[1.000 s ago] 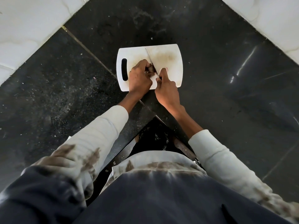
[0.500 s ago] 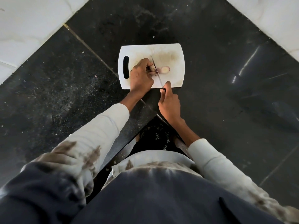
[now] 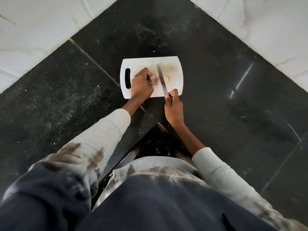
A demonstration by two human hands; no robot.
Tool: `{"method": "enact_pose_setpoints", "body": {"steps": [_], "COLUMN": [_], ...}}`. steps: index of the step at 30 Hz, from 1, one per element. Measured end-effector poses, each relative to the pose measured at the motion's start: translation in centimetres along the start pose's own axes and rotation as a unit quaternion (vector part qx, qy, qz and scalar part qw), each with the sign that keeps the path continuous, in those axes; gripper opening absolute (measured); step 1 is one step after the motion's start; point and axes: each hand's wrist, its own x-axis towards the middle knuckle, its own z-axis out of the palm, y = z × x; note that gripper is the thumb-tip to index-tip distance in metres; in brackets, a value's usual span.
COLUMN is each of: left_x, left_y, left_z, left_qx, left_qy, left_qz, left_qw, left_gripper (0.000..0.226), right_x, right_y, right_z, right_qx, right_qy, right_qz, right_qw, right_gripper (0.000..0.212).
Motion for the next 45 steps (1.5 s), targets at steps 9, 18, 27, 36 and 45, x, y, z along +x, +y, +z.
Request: {"method": "enact_pose_setpoints", "body": {"steps": [9,18,27,36,45], "left_x": [0.0,0.2,1.1,2.9,3.5], "left_y": [0.1,0.3,0.0,0.4,-1.0], "left_z": [-0.4,0.0,-0.3,-1.7,-2.7], "left_qx": [0.012,-0.041,-0.104,-0.188,-0.101], "left_qy": [-0.013,0.005,0.030,0.078,0.056], "left_qz": [-0.007,-0.056,-0.105,-0.191,-0.085], "left_qw": [1.000,0.998,0.989,0.960,0.990], "left_gripper": [0.032,0.027,0.023,0.025,0.031], "right_x": [-0.3,-1.0,-1.2,-0.8,-0.4], "right_y": [0.0,-0.4,-0.7,-0.7,-0.3], "right_z": [0.2,0.3,0.5,0.2,-0.1], "right_qx": [-0.023,-0.182,-0.193,-0.183,-0.071], "right_qy": [-0.042,-0.017,-0.019,-0.022,-0.049], "right_qz": [-0.009,-0.056,-0.050,-0.039,-0.025], "right_qw": [0.999,0.982,0.980,0.982,0.996], "right_gripper": [0.010,0.013,0.021,0.021,0.010]}}
